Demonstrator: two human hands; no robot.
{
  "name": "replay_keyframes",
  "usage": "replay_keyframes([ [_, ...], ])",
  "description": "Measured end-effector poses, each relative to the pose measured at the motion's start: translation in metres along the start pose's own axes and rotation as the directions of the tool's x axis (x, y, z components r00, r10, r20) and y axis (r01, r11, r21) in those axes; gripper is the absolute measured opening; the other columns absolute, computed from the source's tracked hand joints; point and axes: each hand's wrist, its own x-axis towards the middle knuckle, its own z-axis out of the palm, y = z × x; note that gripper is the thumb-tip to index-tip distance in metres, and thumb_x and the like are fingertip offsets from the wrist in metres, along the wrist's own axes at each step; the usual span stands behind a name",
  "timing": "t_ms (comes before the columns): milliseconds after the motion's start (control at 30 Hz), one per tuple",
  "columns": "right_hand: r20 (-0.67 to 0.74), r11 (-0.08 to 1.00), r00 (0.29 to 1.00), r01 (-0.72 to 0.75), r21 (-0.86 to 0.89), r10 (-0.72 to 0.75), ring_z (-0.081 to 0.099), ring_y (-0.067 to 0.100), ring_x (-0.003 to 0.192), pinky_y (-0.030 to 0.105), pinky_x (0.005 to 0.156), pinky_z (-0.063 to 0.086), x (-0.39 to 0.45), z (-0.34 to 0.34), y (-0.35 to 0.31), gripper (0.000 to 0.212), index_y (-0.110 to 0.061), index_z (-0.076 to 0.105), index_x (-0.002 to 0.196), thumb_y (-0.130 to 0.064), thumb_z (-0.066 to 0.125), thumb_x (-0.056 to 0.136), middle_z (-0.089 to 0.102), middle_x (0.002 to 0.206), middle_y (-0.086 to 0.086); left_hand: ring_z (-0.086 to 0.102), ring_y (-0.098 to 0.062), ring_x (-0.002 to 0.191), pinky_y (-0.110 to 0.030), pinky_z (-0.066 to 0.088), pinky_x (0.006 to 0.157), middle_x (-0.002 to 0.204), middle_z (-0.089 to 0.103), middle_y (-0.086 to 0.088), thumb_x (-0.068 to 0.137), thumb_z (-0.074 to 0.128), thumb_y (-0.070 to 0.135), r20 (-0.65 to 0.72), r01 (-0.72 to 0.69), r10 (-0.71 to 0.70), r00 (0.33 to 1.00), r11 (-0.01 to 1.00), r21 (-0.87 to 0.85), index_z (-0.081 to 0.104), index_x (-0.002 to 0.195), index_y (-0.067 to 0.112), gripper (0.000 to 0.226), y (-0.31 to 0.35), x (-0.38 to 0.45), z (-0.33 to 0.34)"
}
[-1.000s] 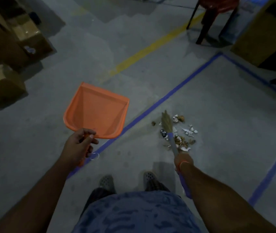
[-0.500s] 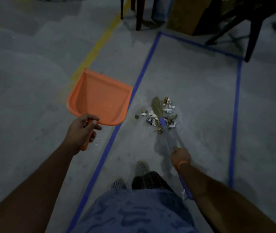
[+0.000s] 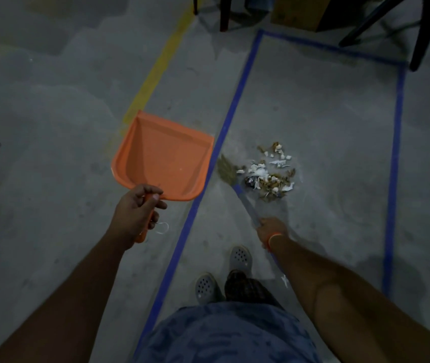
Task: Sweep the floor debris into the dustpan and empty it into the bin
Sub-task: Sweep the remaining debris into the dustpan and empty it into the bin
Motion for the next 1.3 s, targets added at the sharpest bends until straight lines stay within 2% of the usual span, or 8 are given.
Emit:
replay_keyframes([
  [100,-0.013,0.998,0.999,-0.044,0.036,0.045,0.069,0.029,0.087,0.023,0.069,0.050,-0.018,-0.005,0.008,0.030,-0.010,0.067,0.118,-0.017,0.053,0.092,0.071,0.105,0.015,0.054,-0.019,0.054,-0.029,0.043,0.047,0.086,0.069,-0.018,0.104,0.055,0.008,0.021,-0.004,0.004,1.000,1.000,-0.006,0.063,0.108,0.008,0.009,0.002,0.004,0.000],
  [167,-0.036,0.991,0.998,-0.054,0.124,0.059,0.067,0.023,0.066,0.019,0.056,0.047,-0.026,-0.005,0.023,0.033,-0.012,0.065,0.123,-0.014,0.051,0.092,0.071,0.100,0.016,0.053,-0.021,0.055,-0.029,0.043,0.047,0.087,0.069,-0.018,0.104,0.055,0.008,0.038,-0.004,0.004,0.999,1.000,-0.012,0.064,0.107,0.010,0.009,0.002,0.007,0.000],
  [300,-0.078,0.946,0.995,-0.031,0.324,0.059,0.065,0.030,0.058,0.041,0.059,0.059,-0.042,-0.008,0.067,0.030,-0.010,0.066,0.114,-0.022,0.059,0.088,0.070,0.081,0.014,0.053,-0.021,0.055,-0.029,0.043,0.047,0.085,0.070,-0.017,0.105,0.054,0.007,0.067,-0.015,0.016,0.998,1.000,-0.015,0.063,0.107,0.009,0.010,0.003,0.009,0.006],
  [433,-0.101,0.851,0.994,0.088,0.518,-0.041,0.054,0.020,0.050,0.032,0.046,0.049,-0.100,-0.023,0.095,0.011,-0.019,0.063,0.102,-0.023,0.061,0.092,0.061,0.065,0.009,0.053,-0.021,0.055,-0.029,0.043,0.048,0.085,0.069,-0.017,0.105,0.053,0.006,0.113,-0.037,0.036,0.993,0.999,0.009,0.062,0.110,0.006,0.010,0.006,0.009,0.014],
  [533,-0.042,0.715,0.991,0.120,0.689,-0.125,0.056,0.023,0.058,0.044,0.056,0.051,-0.135,-0.025,0.116,0.029,-0.019,0.057,0.109,-0.012,0.068,0.083,0.060,0.073,0.012,0.052,-0.022,0.056,-0.029,0.042,0.049,0.086,0.069,-0.018,0.105,0.053,0.006,0.132,-0.053,0.052,0.990,0.999,0.006,0.062,0.110,0.006,0.011,0.009,0.004,0.014],
  [633,0.082,0.768,0.972,0.120,0.630,-0.219,0.065,0.024,0.079,0.044,0.069,0.058,-0.121,-0.027,0.089,0.062,-0.020,0.042,0.130,-0.005,0.074,0.079,0.060,0.104,0.013,0.052,-0.022,0.057,-0.029,0.043,0.050,0.089,0.069,-0.020,0.105,0.053,0.006,0.137,-0.055,0.052,0.989,0.998,0.014,0.063,0.111,0.007,0.011,0.008,0.000,0.013],
  [767,-0.161,0.767,0.960,0.279,0.577,-0.228,0.057,0.019,0.055,0.028,0.043,0.047,-0.084,-0.037,0.007,0.069,-0.033,0.029,0.145,-0.006,0.060,0.088,0.061,0.105,0.009,0.051,-0.023,0.056,-0.028,0.042,0.049,0.087,0.068,-0.021,0.105,0.053,0.005,0.141,-0.068,0.065,0.988,0.998,0.016,0.062,0.112,0.004,0.011,0.008,-0.010,0.012],
  [1300,-0.161,0.597,0.855,0.467,0.652,-0.494,0.067,0.033,0.076,0.038,0.057,0.054,-0.096,-0.089,-0.028,0.074,-0.043,0.042,0.130,0.007,0.061,0.079,0.056,0.114,0.023,0.051,-0.019,0.050,-0.026,0.041,0.044,0.087,0.068,-0.023,0.104,0.053,0.004,-0.009,-0.050,0.050,0.999,0.999,-0.001,0.064,0.106,0.010,0.013,-0.023,-0.047,-0.016],
])
